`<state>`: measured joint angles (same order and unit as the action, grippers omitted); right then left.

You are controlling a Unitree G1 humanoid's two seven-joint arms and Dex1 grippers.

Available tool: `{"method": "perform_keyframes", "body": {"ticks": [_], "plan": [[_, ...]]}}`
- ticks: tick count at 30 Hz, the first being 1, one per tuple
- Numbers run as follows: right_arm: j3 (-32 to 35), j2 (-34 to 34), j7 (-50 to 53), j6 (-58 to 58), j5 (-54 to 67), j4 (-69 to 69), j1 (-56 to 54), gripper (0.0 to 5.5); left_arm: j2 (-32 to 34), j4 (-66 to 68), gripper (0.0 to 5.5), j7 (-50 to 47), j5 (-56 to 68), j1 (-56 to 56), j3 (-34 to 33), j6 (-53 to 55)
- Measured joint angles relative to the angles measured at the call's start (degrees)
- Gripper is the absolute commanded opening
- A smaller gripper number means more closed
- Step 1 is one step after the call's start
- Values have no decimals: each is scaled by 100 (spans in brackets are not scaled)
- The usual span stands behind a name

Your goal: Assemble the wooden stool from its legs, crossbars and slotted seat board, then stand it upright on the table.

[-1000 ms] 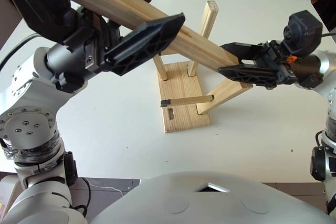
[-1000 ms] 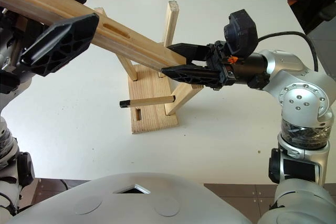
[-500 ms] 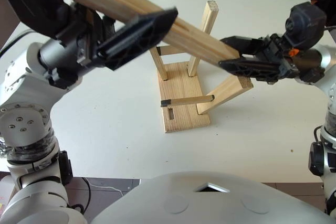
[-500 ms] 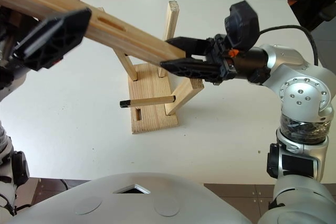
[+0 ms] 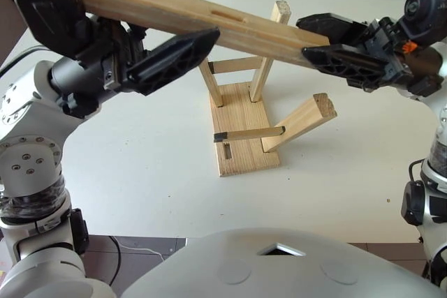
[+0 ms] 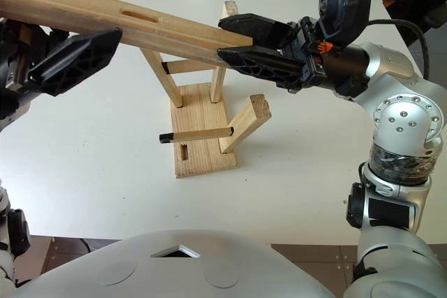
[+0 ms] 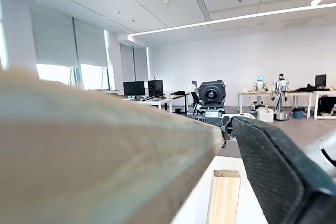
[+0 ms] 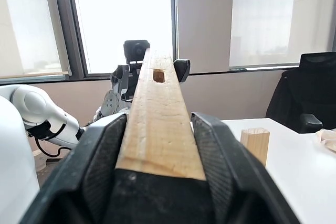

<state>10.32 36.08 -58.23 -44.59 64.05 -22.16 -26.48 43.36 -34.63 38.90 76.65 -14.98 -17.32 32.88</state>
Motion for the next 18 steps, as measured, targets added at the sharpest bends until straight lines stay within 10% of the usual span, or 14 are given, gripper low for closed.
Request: {"method": "perform_keyframes", "body": {"ticks": [18], "plan": [[-363,315,-328,474,-790,-114,30,205,696,495,387,1286,-922,-69,-59,271]]}}
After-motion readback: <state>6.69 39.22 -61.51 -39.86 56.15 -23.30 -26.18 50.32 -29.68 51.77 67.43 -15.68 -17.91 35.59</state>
